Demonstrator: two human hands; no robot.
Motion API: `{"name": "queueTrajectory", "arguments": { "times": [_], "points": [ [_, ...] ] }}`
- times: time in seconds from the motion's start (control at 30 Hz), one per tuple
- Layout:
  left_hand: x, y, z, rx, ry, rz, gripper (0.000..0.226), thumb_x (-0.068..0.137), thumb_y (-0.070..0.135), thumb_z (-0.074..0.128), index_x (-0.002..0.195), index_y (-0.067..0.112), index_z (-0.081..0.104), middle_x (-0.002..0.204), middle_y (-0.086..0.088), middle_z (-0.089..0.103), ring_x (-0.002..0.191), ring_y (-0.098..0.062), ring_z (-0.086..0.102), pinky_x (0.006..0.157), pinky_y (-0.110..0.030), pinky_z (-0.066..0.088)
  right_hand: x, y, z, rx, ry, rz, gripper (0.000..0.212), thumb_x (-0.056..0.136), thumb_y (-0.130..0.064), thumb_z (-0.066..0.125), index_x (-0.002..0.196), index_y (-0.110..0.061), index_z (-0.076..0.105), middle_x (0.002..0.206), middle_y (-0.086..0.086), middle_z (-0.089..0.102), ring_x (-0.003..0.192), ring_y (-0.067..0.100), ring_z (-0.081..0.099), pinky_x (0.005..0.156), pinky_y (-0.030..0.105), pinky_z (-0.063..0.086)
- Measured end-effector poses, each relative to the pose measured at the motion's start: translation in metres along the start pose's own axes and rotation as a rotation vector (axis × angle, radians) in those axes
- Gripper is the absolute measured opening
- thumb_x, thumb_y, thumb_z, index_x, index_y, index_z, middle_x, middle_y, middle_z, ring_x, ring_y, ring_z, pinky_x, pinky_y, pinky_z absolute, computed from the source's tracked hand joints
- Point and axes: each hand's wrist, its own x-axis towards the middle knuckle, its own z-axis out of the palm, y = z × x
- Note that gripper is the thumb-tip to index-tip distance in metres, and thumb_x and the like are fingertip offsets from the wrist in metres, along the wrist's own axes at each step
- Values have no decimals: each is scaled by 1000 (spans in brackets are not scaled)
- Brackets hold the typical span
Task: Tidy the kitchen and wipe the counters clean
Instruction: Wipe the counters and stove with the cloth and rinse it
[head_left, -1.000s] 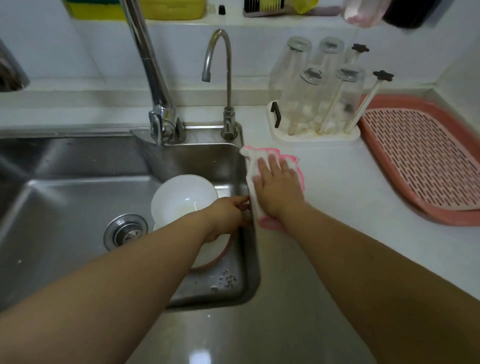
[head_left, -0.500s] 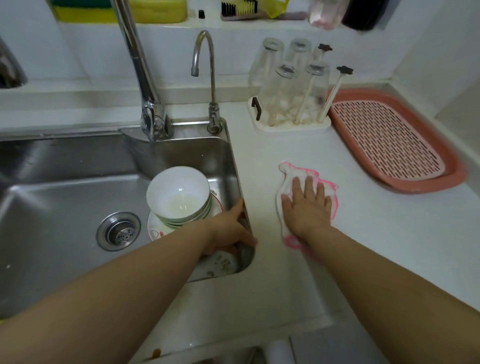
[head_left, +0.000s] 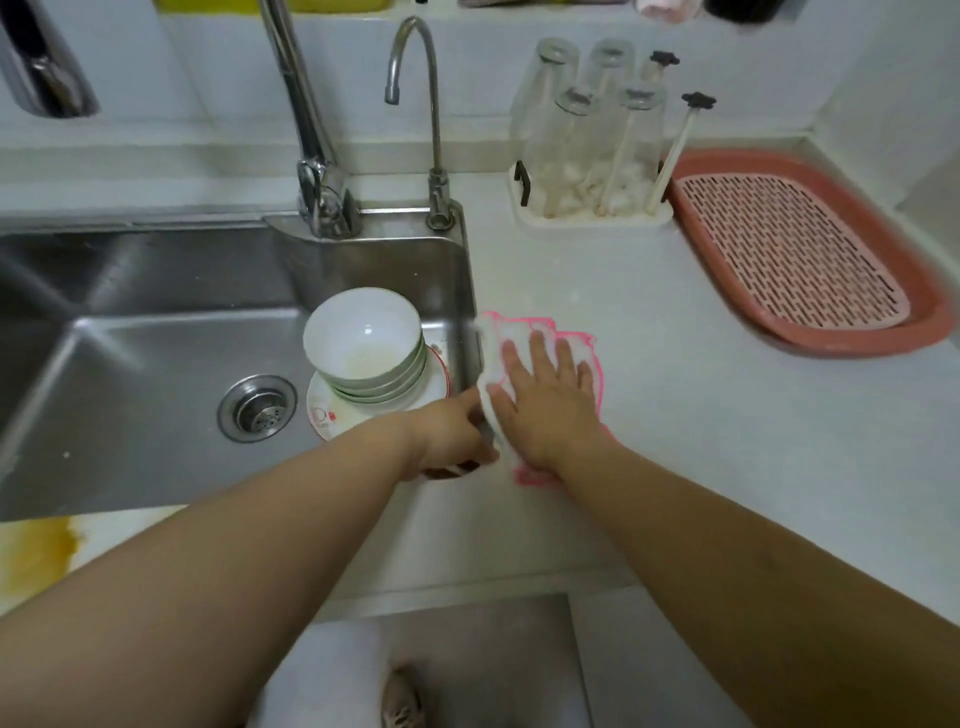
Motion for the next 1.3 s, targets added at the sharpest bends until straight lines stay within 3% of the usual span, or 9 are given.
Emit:
{"name": "queueTrajectory", "arguments": {
  "times": [0.07, 0.17, 0.3, 0.53, 0.63, 0.87, 1.1, 1.2, 1.3],
  "points": [
    [-3, 0, 5, 0, 18, -3, 50, 87, 0, 57, 125, 31, 45, 77, 0, 55, 53, -8, 47, 51, -18, 43, -33, 6, 3, -26, -1, -169, 64, 94, -54, 6, 152, -30, 2, 161, 2, -10, 147, 29, -8, 117, 47, -1],
    [-6, -5, 9, 63, 96, -6, 70, 86, 8, 62, 141, 37, 33, 119, 5, 60, 90, -16, 61, 86, -29, 53, -59, 43, 0, -60, -2, -191, 79, 79, -61, -7, 152, -34, 4, 161, -1, -8, 148, 25, -6, 118, 43, 1],
    [-15, -8, 16, 191, 181, 64, 74, 89, 16, 61, 150, 31, 21, 140, 4, 50, 127, -17, 48, 110, -25, 32, -20, 77, -14, 38, 39, 266, 61, 97, -55, 18, 152, -32, 6, 161, 2, -4, 147, 32, -4, 118, 49, 1],
    [-21, -10, 17, 212, 204, -33, 15, 79, 0, 63, 86, 12, 57, 87, -8, 58, 82, -22, 54, 79, -31, 44, -53, -6, 9, 4, -5, -234, 57, 97, -50, 9, 151, -35, 7, 161, 1, -8, 147, 29, -9, 117, 48, -2],
    [-21, -8, 19, 206, 164, -40, 25, 76, -5, 64, 87, 16, 56, 93, -3, 56, 90, -19, 52, 84, -28, 43, -82, 24, 6, -36, 9, -364, 76, 83, -52, -8, 152, -29, 11, 161, 1, -1, 148, 26, -1, 118, 42, 6],
    [-20, -10, 17, 173, 144, -27, 69, 78, -6, 63, 141, 15, 45, 134, 1, 55, 125, -15, 49, 107, -28, 39, -24, 64, -13, 82, 19, 332, 59, 99, -49, 19, 152, -30, 2, 161, 4, -9, 147, 33, -9, 117, 50, -2],
    [-17, -6, 12, 132, 122, -98, 24, 71, -4, 65, 77, 18, 58, 80, -4, 56, 80, -23, 51, 83, -37, 46, -89, 27, 10, -3, 19, -383, 63, 94, -45, 16, 149, -19, 29, 158, 9, 19, 145, 32, 18, 114, 50, 21],
    [-11, 1, 8, 8, 105, -102, 52, 72, -4, 65, 111, 30, 58, 102, -2, 65, 97, -22, 60, 95, -34, 46, -60, 73, -9, -110, 162, -81, 58, 90, -38, 52, 138, -7, 47, 149, 19, 38, 134, 39, 40, 104, 54, 37],
    [-1, 7, 8, -47, 176, -97, 47, 63, 4, 66, 103, 28, 60, 123, -10, 63, 114, -29, 59, 104, -45, 44, -17, 68, -22, 123, 27, 286, 57, 101, -39, 21, 153, -19, 5, 161, 5, -4, 147, 32, -4, 118, 48, 3]
  ]
}}
